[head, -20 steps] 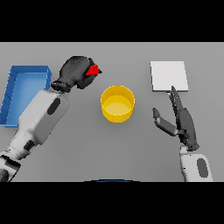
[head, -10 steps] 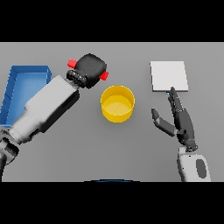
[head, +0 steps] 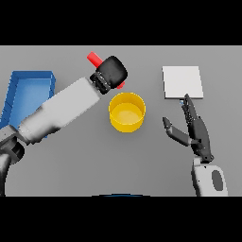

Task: Pick up the red beaker and tilt it to pour out 1 green nut into yellow bowl. Pick up the yellow bowl and place it on the metallic measuring scale.

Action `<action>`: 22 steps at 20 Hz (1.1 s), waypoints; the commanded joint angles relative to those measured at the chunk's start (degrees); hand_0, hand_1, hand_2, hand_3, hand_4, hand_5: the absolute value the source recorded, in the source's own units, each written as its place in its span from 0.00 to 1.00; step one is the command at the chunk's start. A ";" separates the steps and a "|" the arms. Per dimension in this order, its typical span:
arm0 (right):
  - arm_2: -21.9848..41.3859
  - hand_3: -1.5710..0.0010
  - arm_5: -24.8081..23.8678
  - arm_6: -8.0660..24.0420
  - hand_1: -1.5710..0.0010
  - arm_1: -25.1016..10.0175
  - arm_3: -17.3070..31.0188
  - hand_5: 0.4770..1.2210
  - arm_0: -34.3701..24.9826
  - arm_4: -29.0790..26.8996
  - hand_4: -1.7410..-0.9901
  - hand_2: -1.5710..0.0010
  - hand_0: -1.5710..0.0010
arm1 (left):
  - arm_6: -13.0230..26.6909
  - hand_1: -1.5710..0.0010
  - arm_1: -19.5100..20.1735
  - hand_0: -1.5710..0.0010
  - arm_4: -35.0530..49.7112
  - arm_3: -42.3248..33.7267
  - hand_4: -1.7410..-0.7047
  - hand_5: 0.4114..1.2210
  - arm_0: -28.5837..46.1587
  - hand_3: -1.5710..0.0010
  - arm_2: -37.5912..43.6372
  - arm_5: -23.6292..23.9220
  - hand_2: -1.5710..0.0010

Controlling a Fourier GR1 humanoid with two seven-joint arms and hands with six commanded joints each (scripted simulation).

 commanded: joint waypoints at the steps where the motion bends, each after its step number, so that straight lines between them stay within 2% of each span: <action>1: 0.26 1.00 -0.04 -0.10 1.00 -0.12 -0.34 0.16 0.06 0.40 0.59 1.00 1.00 | 0.03 0.00 -0.58 0.00 -0.62 -0.11 0.01 1.00 -0.32 0.06 -1.40 -0.45 0.00; 2: 0.45 1.00 -0.27 -0.70 1.00 -0.25 -1.04 0.17 0.32 0.82 0.59 1.00 1.00 | -1.09 0.00 -0.35 0.00 -1.09 0.43 0.01 1.00 -1.19 0.05 -2.44 -0.14 0.00; 4: 0.12 1.00 -0.10 -1.18 1.00 -0.32 -0.97 0.17 0.47 0.33 0.60 1.00 1.00 | -0.70 0.00 -0.95 0.00 -2.54 1.24 0.00 1.00 -1.73 0.03 -4.99 0.66 0.00; 6: -0.25 1.00 0.24 -1.00 1.00 -0.53 -1.37 0.17 0.89 -0.44 0.61 1.00 1.00 | -0.20 0.00 -1.24 0.00 -3.93 1.13 0.00 1.00 -2.21 0.02 -7.70 0.27 0.00; 10: 0.96 1.00 -0.70 -0.54 1.00 -0.01 -2.57 0.17 1.41 1.35 0.60 1.00 1.00 | -2.34 0.00 -2.10 0.00 -5.88 2.03 0.00 1.00 -5.51 0.01 -12.80 -2.10 0.00; 12: 0.52 1.00 -0.72 0.63 1.00 -0.20 -1.71 0.17 0.26 1.15 0.61 1.00 1.00 | -2.29 0.00 -3.27 0.00 -5.93 2.77 0.00 1.00 -6.73 0.01 -14.22 -3.43 0.00; 15: 0.63 1.00 -1.34 -0.20 1.00 -0.25 -1.34 0.16 -0.14 2.06 0.62 1.00 1.00 | -3.35 0.00 -4.25 0.00 -6.54 5.03 0.00 1.00 -8.51 0.00 -16.85 -3.66 0.00; 22: 0.35 1.00 -1.60 -0.78 1.00 -0.33 -0.01 0.14 -0.25 2.40 0.67 1.00 1.00 | -3.71 0.00 -3.49 0.00 -6.57 6.25 0.00 1.00 -11.89 0.00 -20.33 -2.66 0.00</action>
